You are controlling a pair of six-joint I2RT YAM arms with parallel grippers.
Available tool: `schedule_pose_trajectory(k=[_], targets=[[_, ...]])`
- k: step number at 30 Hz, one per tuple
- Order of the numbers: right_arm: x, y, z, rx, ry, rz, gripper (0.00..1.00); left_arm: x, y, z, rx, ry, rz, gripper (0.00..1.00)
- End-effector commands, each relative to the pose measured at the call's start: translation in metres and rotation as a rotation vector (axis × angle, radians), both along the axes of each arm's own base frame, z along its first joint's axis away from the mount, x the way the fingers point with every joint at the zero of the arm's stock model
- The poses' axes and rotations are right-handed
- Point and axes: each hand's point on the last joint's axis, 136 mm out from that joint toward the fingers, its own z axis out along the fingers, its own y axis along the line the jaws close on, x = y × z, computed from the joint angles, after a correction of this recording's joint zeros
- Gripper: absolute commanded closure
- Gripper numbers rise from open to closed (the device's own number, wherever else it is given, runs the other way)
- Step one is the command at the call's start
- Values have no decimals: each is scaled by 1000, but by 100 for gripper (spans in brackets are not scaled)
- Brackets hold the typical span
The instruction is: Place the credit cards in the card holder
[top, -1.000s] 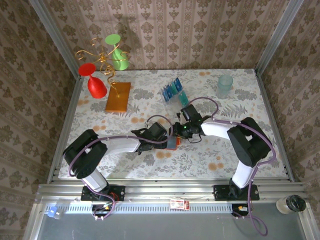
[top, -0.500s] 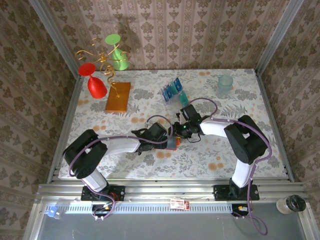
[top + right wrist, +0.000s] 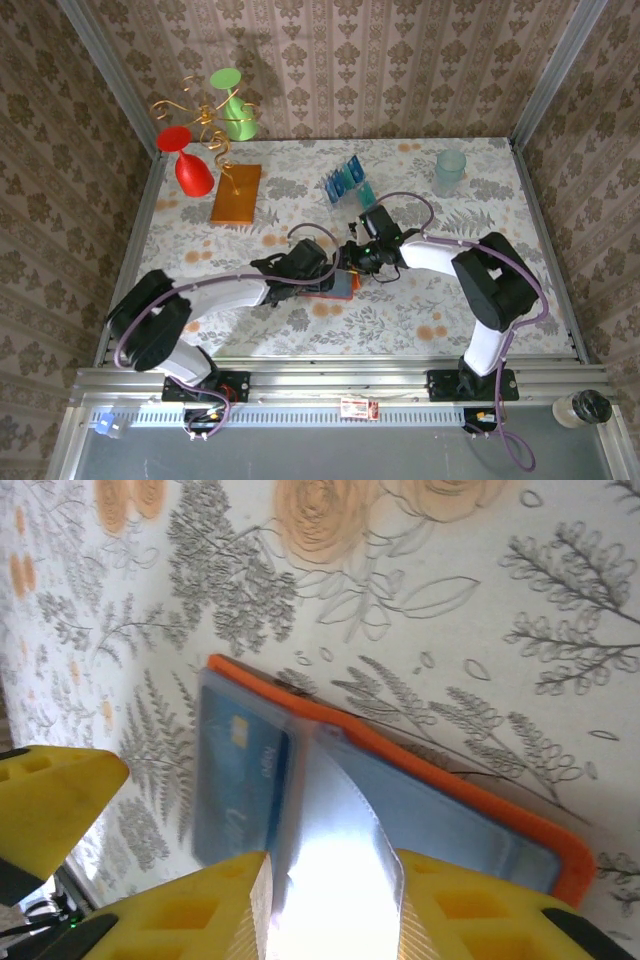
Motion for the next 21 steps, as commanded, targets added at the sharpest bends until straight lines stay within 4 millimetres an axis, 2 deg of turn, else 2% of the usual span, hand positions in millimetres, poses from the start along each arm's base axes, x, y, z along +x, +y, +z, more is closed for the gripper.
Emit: schedule_pose_trajectory(k=[1, 6, 11, 17, 21], targets=[[-4, 14, 26, 33, -21, 30, 64, 6, 20, 17, -12, -39, 39, 5], [-4, 31, 27, 22, -24, 40, 62, 9, 48, 30, -41, -67, 91, 5], [0, 52, 13, 21, -5, 38, 61, 8, 73, 32, -54, -72, 132, 4], [6, 73, -1, 34, 14, 35, 61, 5, 88, 31, -69, -70, 160, 4], [8, 80, -6, 34, 25, 38, 60, 3, 94, 27, -73, -63, 170, 3]])
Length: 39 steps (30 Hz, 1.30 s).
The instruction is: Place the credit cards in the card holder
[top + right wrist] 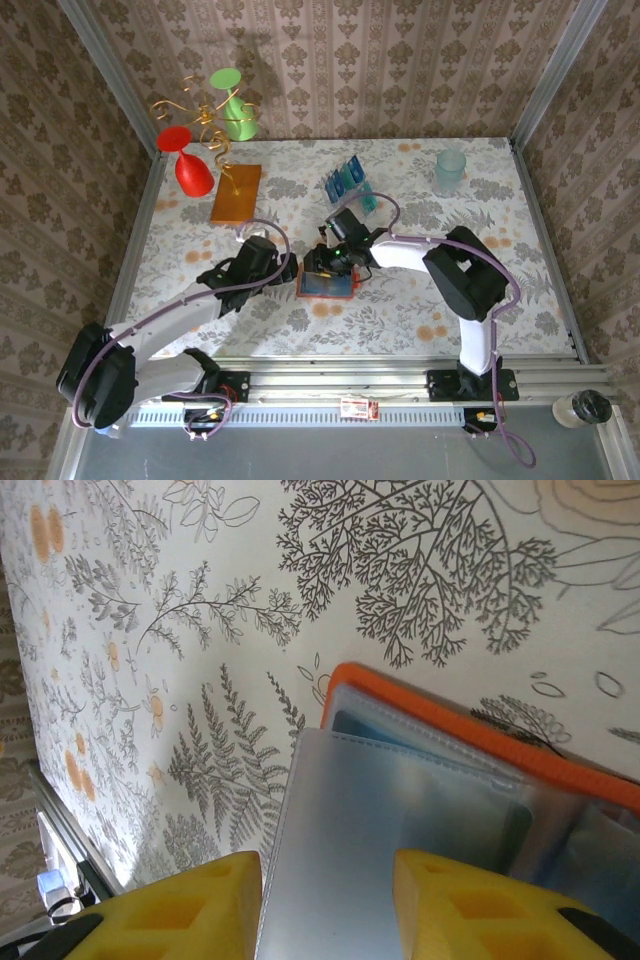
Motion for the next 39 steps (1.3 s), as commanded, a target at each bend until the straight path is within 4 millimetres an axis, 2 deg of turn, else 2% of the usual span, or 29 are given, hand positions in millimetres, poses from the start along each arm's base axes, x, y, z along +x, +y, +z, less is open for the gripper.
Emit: schedule_pose_trajectory(k=[1, 5, 8, 14, 23, 27, 31, 35, 39], targets=[[9, 9, 2, 14, -10, -18, 60, -6, 8, -7, 18, 20, -10, 3], [10, 10, 7, 18, -19, -9, 60, -7, 9, -14, 19, 35, -10, 3], [12, 9, 19, 26, -43, -8, 60, -6, 8, -17, 20, 39, -10, 3], [13, -7, 34, 15, -78, -26, 61, -4, 6, -20, 23, 47, -18, 3], [7, -37, 27, -26, -80, -49, 82, -3, 0, -26, 23, 70, -36, 0], [27, -61, 49, -43, -128, -84, 78, -2, -2, -29, 23, 75, -41, 0], [60, -99, 89, -143, -224, -130, 68, 0, -5, -32, 29, 84, -44, 0], [94, -135, 126, -295, -321, -163, 63, 1, -12, -37, 35, 99, -57, 0], [119, -158, 142, -416, -358, -178, 63, 1, -17, -41, 47, 111, -65, 0]])
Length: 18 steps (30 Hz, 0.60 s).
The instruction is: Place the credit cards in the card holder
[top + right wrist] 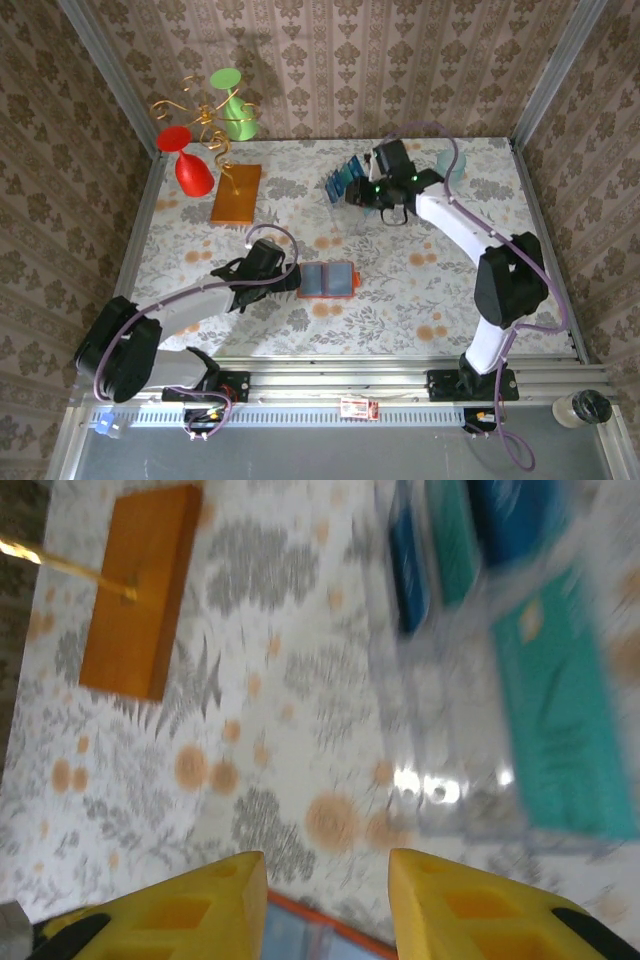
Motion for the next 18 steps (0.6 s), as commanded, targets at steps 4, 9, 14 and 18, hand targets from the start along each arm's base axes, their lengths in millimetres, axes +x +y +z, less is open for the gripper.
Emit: schedule_pose_trajectory(k=[4, 9, 14, 18], targets=[[16, -30, -8, -256, 39, 8, 62, 8, -14, 9, -15, -25, -24, 0], [35, -23, -19, -299, 63, 35, 64, 8, -14, 9, -17, -24, -20, 0], [51, -6, -28, -298, 60, 80, 68, 9, -14, 10, -17, -20, -12, 0], [61, 11, -41, -300, 67, 110, 70, 10, -15, 11, -13, -12, -12, 0]])
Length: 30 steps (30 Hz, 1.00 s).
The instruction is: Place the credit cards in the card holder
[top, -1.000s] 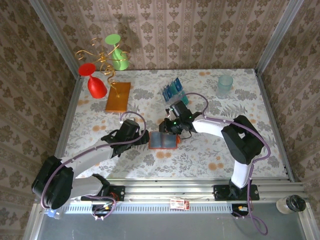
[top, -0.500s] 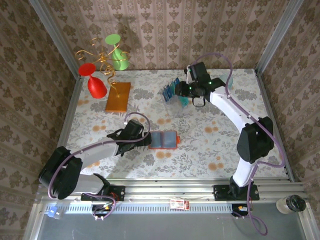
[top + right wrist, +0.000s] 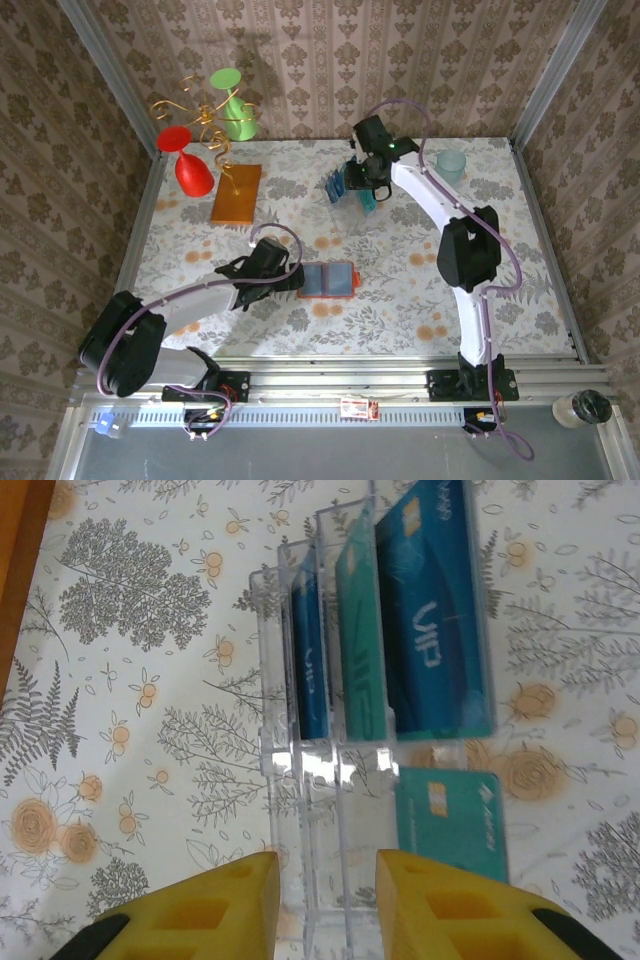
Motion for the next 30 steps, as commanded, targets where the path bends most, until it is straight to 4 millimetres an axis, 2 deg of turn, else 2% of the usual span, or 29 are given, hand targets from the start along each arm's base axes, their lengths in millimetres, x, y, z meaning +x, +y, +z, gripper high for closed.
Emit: schedule_pose_trajectory(k=[1, 7, 11, 17, 24, 30], targets=[[2, 14, -3, -23, 8, 49, 70, 6, -7, 9, -14, -8, 1, 0], [13, 32, -21, -24, 16, 74, 73, 8, -9, 11, -5, 4, -5, 0], [12, 38, -31, -32, 34, 83, 75, 10, -7, 14, -6, 1, 1, 0], [-8, 37, -41, -44, 55, 95, 78, 12, -6, 15, -11, 0, 6, 0], [-33, 25, -54, -41, 68, 82, 80, 12, -6, 13, -12, 3, 4, 0], [-47, 13, -60, -69, 78, 80, 80, 12, -6, 13, -15, 2, 6, 0]])
